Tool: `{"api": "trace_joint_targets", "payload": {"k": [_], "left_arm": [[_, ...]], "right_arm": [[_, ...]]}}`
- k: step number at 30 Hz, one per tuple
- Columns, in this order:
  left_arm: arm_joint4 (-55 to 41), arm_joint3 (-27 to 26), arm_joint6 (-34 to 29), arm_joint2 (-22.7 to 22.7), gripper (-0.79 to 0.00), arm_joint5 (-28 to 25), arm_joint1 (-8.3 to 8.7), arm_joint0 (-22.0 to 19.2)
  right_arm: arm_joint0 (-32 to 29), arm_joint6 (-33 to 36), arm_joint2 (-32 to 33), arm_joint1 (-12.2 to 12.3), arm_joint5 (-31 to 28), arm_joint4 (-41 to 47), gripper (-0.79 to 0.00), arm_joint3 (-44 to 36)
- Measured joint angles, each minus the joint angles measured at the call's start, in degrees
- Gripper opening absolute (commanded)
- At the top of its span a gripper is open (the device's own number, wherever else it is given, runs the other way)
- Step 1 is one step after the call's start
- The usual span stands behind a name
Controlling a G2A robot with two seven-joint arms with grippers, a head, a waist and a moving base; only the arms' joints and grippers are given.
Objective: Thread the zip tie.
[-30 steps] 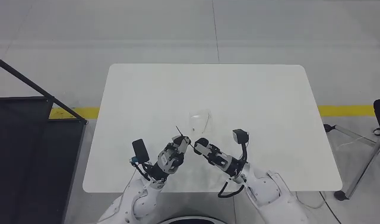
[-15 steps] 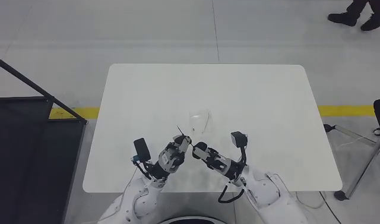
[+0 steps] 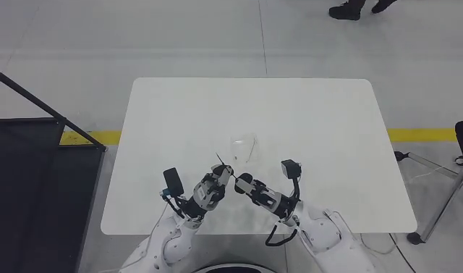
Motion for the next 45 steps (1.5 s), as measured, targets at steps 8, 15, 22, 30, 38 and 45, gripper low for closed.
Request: {"api": "trace_joint_targets", "payload": {"k": [8, 15, 22, 30, 38, 45], "left_arm": [[0.35, -0.01, 0.05, -0.17, -0.785, -0.27, -0.09, 0.11], [0.45, 0.09, -0.05, -0.26, -0.785, -0.44, -0.18, 0.2], [-0.42, 0.17, -1.12, -0.45, -0.751, -0.6, -0.26, 0.23], [-0.98, -0.1, -3.22, -0.74, -0.477, -3.23, -0.09, 0.71], [-0.98, -1.35, -3.79, -2.51, -0.102, -6.01, 0.45, 2.93], [-1.58, -2.17, -1.37, -5.51, -0.028, -10.97, 1.29, 6.66]], "right_arm": [[0.07, 0.13, 0.03, 0.03, 0.41, 0.12, -0.785, 0.02], [0.11, 0.05, 0.0, 0.02, 0.66, 0.15, -0.785, 0.02], [-0.14, -0.37, 0.17, 0.05, -0.32, -0.03, -0.785, -0.03], [-0.42, -0.89, 0.59, 0.09, -2.14, 2.06, -0.785, 0.2], [-0.28, -0.28, 0.9, 0.16, -3.35, 5.11, -0.785, 0.21], [-1.12, 2.12, 1.32, 0.52, -4.68, 8.77, -0.785, -1.37]]}}
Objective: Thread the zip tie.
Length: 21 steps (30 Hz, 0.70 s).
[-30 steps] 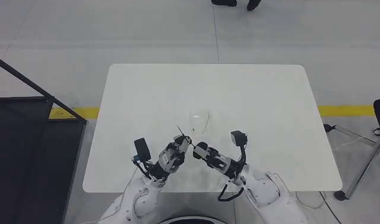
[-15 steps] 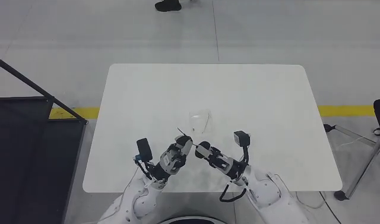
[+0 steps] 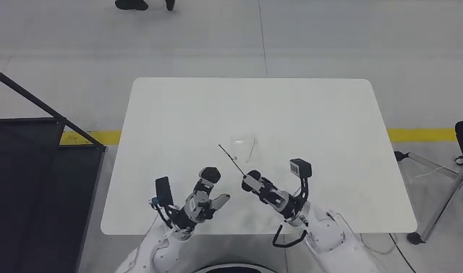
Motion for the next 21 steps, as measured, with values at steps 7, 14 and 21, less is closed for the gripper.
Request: {"api": "trace_joint_targets", "payload": {"k": [7, 14, 21], "left_arm": [[-11.3, 3.01, -2.48, -1.76, 0.0, -12.12, 0.84, 1.74], [-10.15, 2.98, -1.78, -1.73, 0.0, -12.18, 0.84, 1.7], [-20.51, 1.68, -7.22, 0.15, 0.0, -9.94, 0.67, 1.17]], "right_arm": [[-0.07, 13.11, 0.66, 1.37, 1.54, 13.33, -0.785, -1.63], [-0.06, 12.89, 0.69, 1.36, 1.56, 12.83, -0.785, -1.57], [0.2, 13.36, -0.37, 1.18, 1.21, 14.75, -0.785, -1.55]]}}
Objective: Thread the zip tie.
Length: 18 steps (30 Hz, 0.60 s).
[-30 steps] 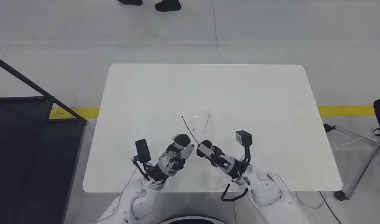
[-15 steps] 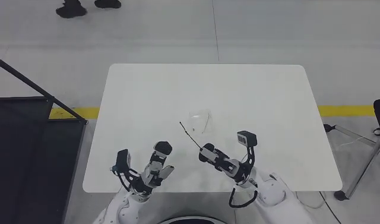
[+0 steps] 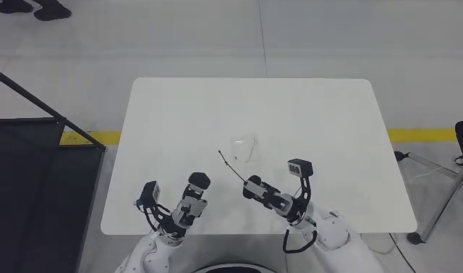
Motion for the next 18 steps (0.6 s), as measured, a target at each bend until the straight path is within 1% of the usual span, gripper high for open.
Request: {"api": "trace_joint_targets", "payload": {"k": [1, 4, 5, 7, 9, 13, 14, 17, 18], "left_arm": [[-3.34, -0.19, -2.34, 0.4, 0.0, 0.38, 0.1, -0.3], [-15.29, -1.88, -12.8, 1.14, 0.0, 2.52, 0.87, -1.2], [-20.06, -2.93, -17.34, 0.87, 0.0, 3.88, 1.32, -1.41], [-26.42, -4.86, -23.78, 0.03, 0.0, 6.48, 1.98, -1.48], [-32.89, -7.11, -31.24, -0.93, 0.0, 9.36, 2.75, -1.33], [-47.28, -10.39, -46.29, -2.75, 0.0, 15.55, 4.17, -1.63], [-51.77, -11.13, -51.3, -3.44, 0.0, 17.89, 4.6, -1.93], [-61.56, -11.96, -62.55, -5.35, 0.0, 23.1, 5.47, -2.38], [-63.4, -11.97, -64.51, -5.52, 0.0, 23.67, 5.53, -2.39]], "right_arm": [[0.19, 0.9, -0.27, 0.0, -0.85, 1.12, -0.785, 0.45], [1.08, 5.03, -1.13, 0.06, -3.83, 5.79, -0.785, 2.28], [1.52, 6.97, -1.49, 0.11, -4.69, 8.16, -0.785, 2.91], [2.13, 10.38, -2.21, 0.19, -5.38, 12.43, -0.785, 3.6], [3.03, 13.84, -2.89, 0.4, -4.03, 17.6, -0.785, 3.7], [4.32, 18.75, -3.52, 0.92, 1.21, 25.2, -0.785, 3.1], [4.68, 20.33, -3.53, 1.04, 2.78, 27.16, -0.785, 3.14], [5.46, 22.4, -3.17, 1.2, 4.84, 28.89, -0.785, 4.04], [5.55, 22.46, -3.11, 1.2, 4.9, 28.72, -0.785, 4.29]]}}
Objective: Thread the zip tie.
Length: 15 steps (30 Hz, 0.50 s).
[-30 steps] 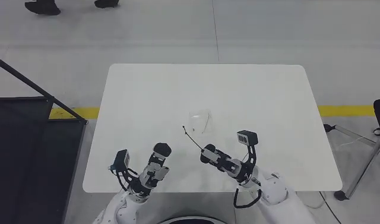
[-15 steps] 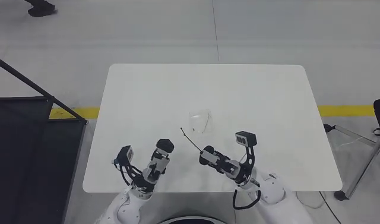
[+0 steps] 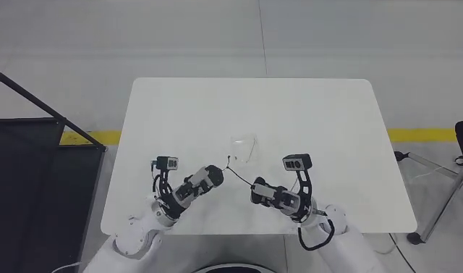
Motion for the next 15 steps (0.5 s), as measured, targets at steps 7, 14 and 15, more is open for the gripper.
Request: {"api": "trace_joint_targets", "payload": {"k": [7, 14, 15], "left_arm": [[1.04, 0.04, 0.75, 0.09, 0.0, -0.35, -0.03, 0.02], [-7.78, -0.84, -2.27, 0.99, 0.0, 1.21, -0.23, -0.15], [-10.09, -0.62, -3.12, 1.0, 0.0, 1.58, -0.24, -0.34]], "right_arm": [[0.01, -0.08, 0.01, 0.0, -0.08, -0.19, -0.785, 0.08], [-0.93, -0.09, -0.29, -0.26, 0.58, 0.66, -0.785, -2.32], [-0.92, 0.6, -0.28, -0.3, 0.73, 1.59, -0.785, -2.35]]}}
